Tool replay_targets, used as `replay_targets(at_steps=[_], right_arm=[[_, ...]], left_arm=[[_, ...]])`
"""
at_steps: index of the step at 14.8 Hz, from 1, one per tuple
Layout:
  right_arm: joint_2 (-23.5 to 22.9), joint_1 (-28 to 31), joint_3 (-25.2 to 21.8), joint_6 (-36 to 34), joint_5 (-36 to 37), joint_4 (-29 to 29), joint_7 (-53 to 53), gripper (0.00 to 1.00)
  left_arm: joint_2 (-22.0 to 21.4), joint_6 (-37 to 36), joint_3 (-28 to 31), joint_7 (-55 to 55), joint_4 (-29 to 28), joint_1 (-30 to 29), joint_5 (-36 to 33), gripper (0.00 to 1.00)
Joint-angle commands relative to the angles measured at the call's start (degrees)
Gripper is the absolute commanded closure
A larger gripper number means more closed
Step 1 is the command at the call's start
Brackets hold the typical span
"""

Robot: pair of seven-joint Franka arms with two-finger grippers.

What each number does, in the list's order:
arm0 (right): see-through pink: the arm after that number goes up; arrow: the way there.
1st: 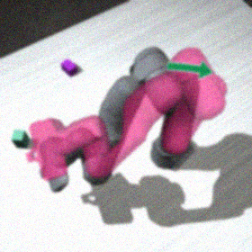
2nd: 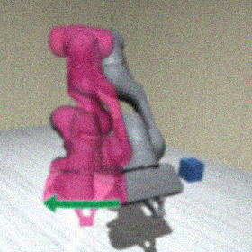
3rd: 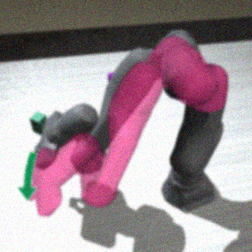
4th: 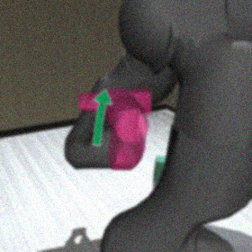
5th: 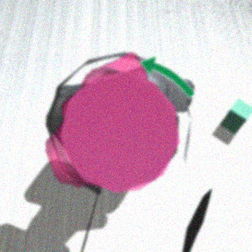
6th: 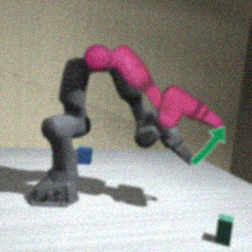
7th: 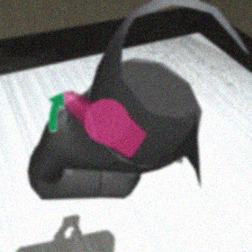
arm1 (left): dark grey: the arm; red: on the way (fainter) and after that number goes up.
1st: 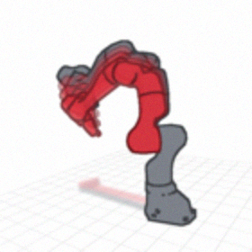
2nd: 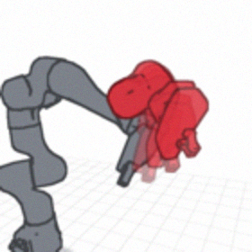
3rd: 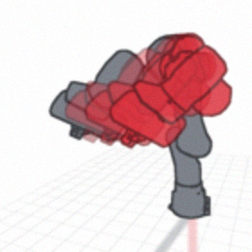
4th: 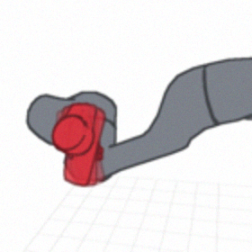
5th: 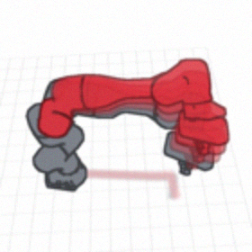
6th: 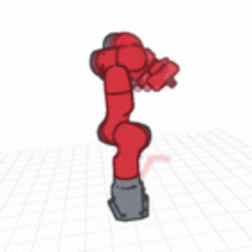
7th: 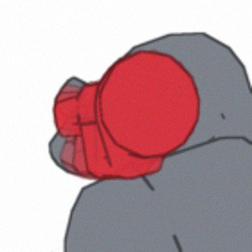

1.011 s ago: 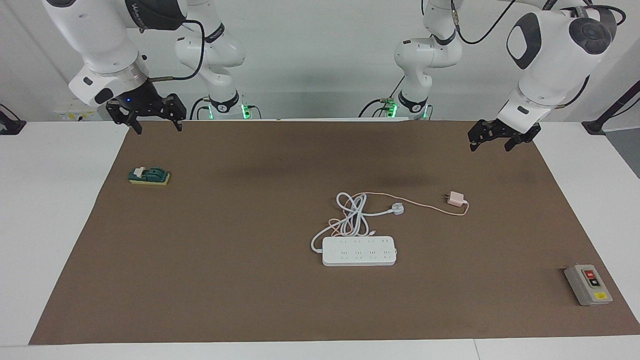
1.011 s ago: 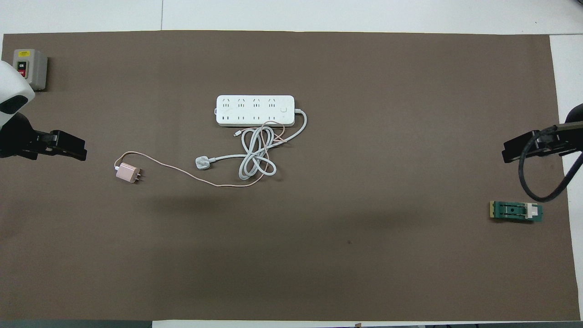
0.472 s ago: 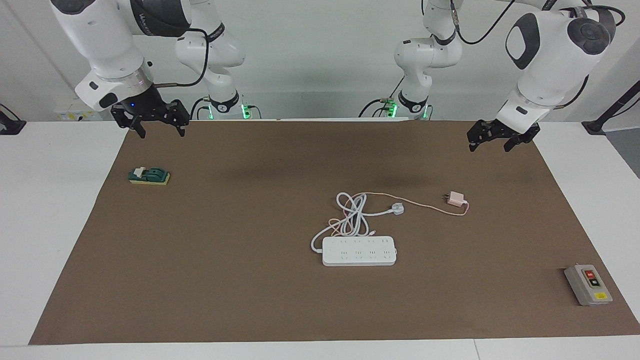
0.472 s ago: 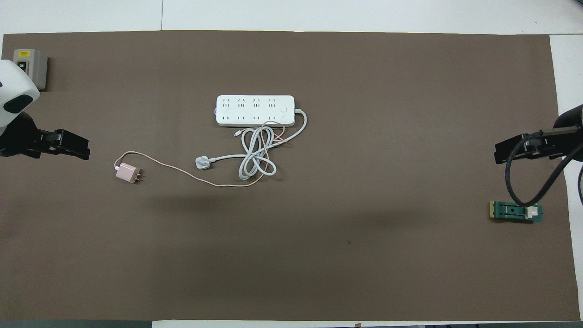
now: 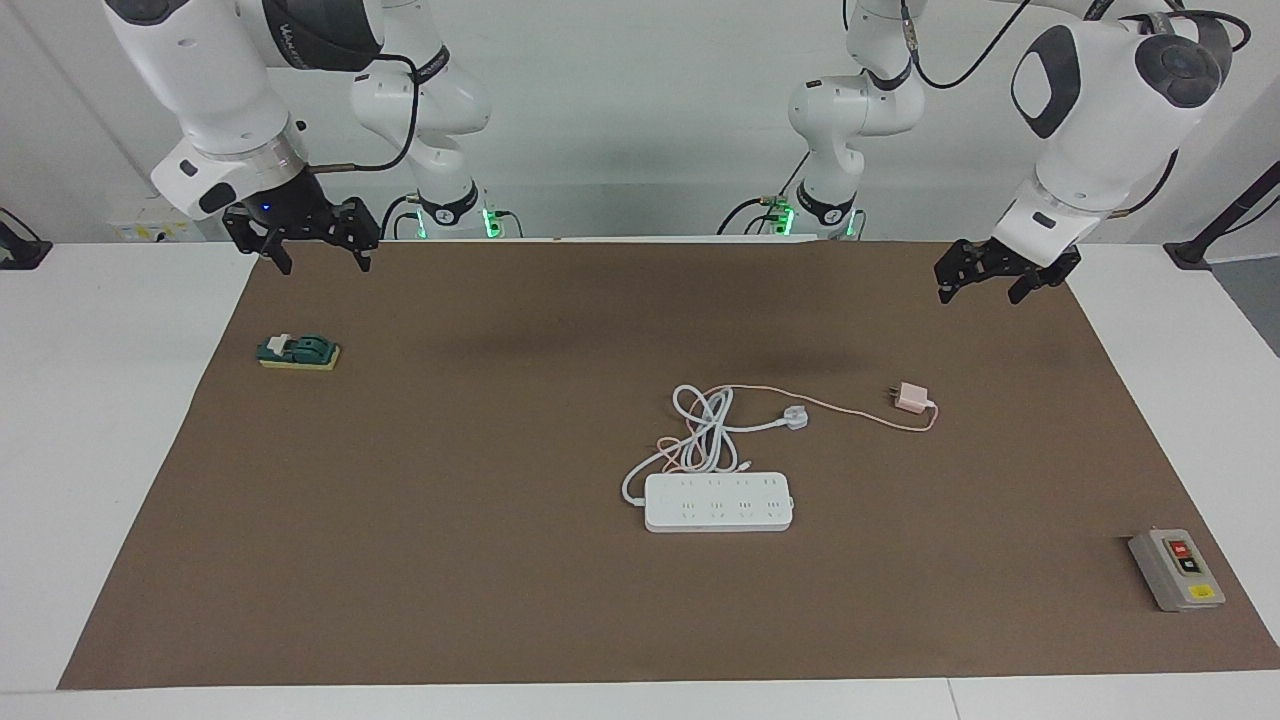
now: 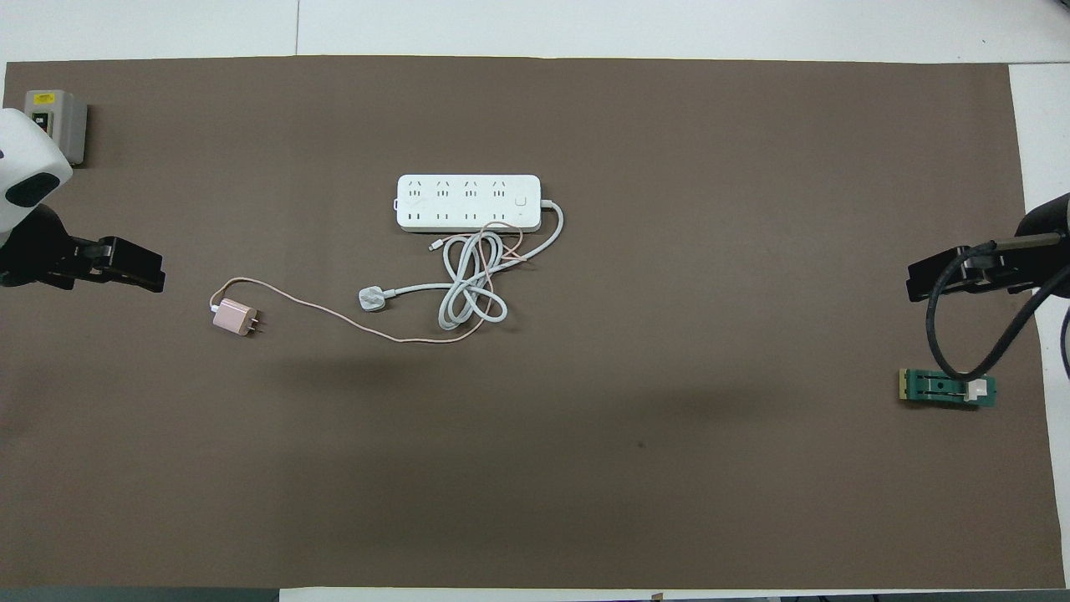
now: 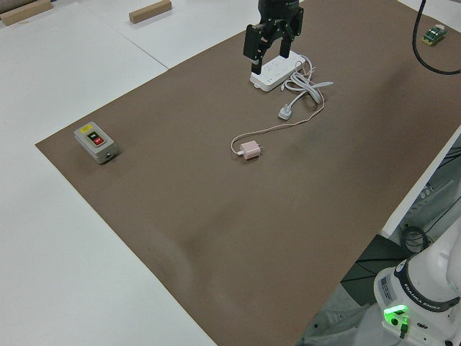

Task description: Unplug charger and place it aside

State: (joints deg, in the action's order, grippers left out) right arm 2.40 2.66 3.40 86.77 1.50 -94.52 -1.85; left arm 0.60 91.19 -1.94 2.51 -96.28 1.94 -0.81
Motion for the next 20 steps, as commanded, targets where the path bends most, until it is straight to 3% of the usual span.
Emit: replay_targets(at_steps=[1, 20], right_arm=[[1.46, 1.21, 0.91, 1.20, -0.19, -1.81, 0.80, 0.00], [1.47, 0.77, 0.91, 1.20, -0.27, -1.81, 0.80, 0.00]], left_arm=[[-0.07, -0.40, 0.88, 0.21, 1.18, 1.05, -0.51, 0.00], [-1.13, 0.22, 0.80, 0.04, 1.36, 0.34, 1.77, 0.00]])
